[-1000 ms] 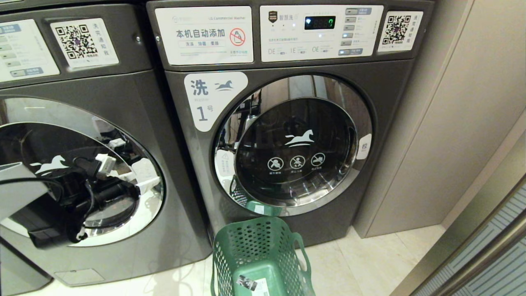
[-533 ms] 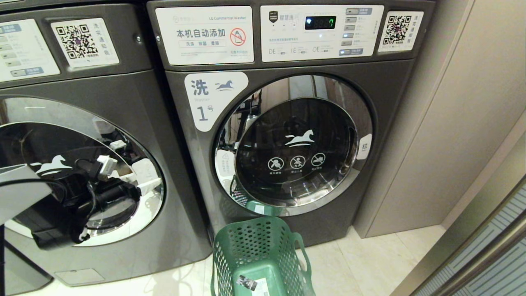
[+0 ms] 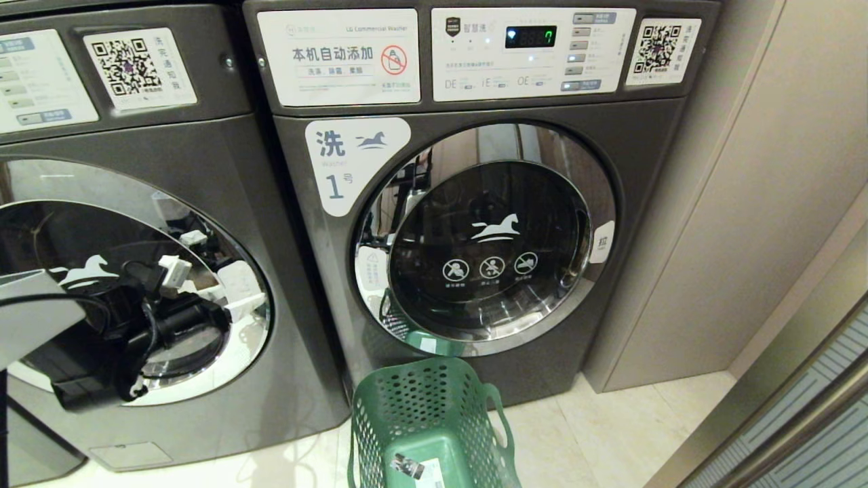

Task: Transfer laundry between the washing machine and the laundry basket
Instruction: Open the lid of the washing machine

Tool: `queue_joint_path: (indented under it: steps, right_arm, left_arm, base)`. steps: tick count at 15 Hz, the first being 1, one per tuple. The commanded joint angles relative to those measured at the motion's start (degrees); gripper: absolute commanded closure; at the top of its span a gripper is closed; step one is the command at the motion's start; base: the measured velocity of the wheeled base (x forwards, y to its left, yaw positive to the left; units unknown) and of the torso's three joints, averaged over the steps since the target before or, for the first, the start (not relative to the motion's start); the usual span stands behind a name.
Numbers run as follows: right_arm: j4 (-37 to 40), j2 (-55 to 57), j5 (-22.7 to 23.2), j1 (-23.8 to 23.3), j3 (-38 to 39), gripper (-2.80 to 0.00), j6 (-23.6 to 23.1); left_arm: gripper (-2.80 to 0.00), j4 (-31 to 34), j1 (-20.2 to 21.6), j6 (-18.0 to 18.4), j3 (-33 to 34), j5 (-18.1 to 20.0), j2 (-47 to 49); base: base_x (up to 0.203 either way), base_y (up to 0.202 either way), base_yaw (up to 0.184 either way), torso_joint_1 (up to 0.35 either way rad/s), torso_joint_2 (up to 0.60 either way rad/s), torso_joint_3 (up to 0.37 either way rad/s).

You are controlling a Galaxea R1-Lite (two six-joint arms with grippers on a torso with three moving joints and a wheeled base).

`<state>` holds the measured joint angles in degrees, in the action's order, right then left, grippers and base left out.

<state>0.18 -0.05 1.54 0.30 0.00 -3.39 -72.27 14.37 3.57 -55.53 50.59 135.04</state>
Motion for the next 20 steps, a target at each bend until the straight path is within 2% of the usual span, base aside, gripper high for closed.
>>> queue_joint_path:
  steps: [1, 8, 13, 15, 20]
  right_arm:
    - [0.0, 0.0, 0.0, 0.0, 0.0, 0.00, 0.0]
    - [0.0, 0.0, 0.0, 0.0, -0.1, 0.00, 0.0]
    - [0.0, 0.0, 0.0, 0.0, 0.0, 0.00, 0.0]
    - [0.0, 0.0, 0.0, 0.0, 0.0, 0.00, 0.0]
    - [0.0, 0.0, 0.0, 0.0, 0.0, 0.00, 0.0]
  left_arm:
    - [-2.80, -2.1, -0.9, 0.0, 1.8, 2.1, -1.2]
    - [-2.80, -8.2, -2.1, 0.0, 7.5, 3.1, -2.8]
    - [-2.80, -10.2, -2.0, 0.1, 10.7, 3.8, -4.0]
    - [-2.80, -10.3, -0.5, 0.2, 11.1, 3.7, -4.2]
    - [-2.80, -10.5, 7.8, 0.3, 11.1, 5.6, -4.4]
  base:
    - [0.000, 0.000, 0.000, 0.000, 0.00, 0.000]
    - [0.000, 0.000, 0.000, 0.000, 0.00, 0.000]
    - [0.000, 0.000, 0.000, 0.000, 0.00, 0.000]
    - [0.000, 0.000, 0.000, 0.000, 0.00, 0.000]
    - [0.000, 0.000, 0.000, 0.000, 0.00, 0.000]
